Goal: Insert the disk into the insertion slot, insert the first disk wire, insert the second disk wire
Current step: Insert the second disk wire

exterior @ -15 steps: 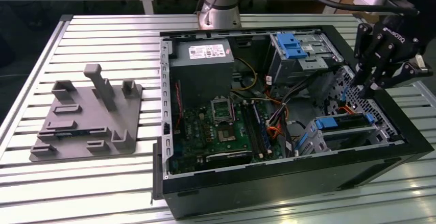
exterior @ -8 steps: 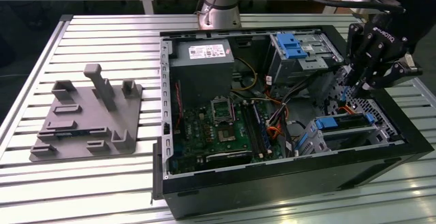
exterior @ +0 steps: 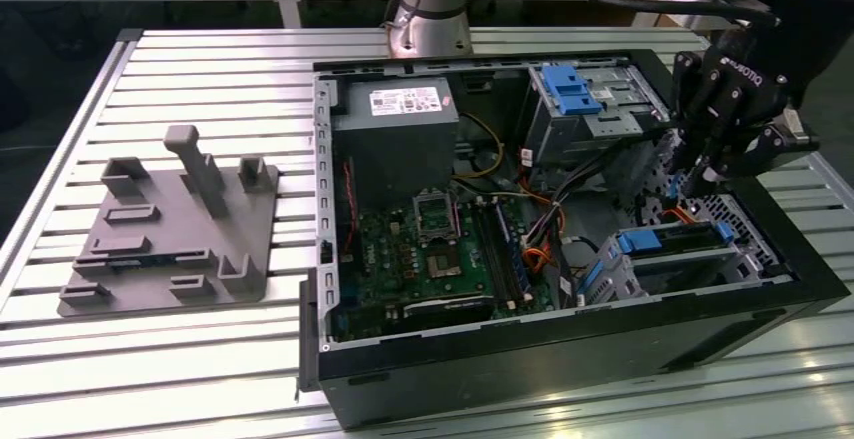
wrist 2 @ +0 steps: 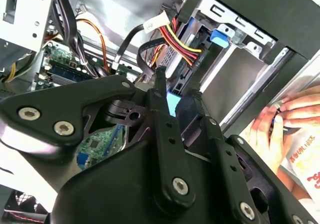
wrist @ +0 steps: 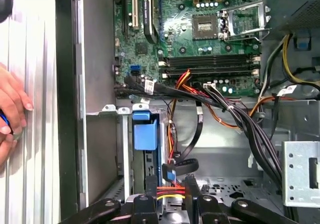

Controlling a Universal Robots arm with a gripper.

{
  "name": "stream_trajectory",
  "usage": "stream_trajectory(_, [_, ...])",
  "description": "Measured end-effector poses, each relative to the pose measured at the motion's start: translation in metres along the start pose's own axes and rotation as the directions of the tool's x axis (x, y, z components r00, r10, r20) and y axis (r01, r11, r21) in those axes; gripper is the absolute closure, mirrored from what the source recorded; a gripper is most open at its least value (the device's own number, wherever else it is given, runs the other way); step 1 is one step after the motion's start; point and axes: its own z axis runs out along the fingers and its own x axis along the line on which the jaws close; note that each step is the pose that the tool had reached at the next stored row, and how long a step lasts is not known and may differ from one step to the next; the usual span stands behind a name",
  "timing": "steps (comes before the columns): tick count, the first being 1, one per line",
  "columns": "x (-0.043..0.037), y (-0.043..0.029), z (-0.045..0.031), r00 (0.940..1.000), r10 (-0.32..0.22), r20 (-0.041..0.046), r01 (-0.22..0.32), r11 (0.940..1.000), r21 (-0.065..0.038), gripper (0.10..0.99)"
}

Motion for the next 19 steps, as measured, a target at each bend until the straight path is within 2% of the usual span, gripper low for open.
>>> stream_trajectory(14, [-0.0014, 0.0033, 0.0098, 0.9994, -0.004, -0.0343, 0.004, 1.0000, 0.001, 0.729])
stream_trajectory(19, [-0.0078, 0.0047, 0.0110, 0.9991, -0.009, -0.0422, 0.009, 0.9999, 0.014, 0.729])
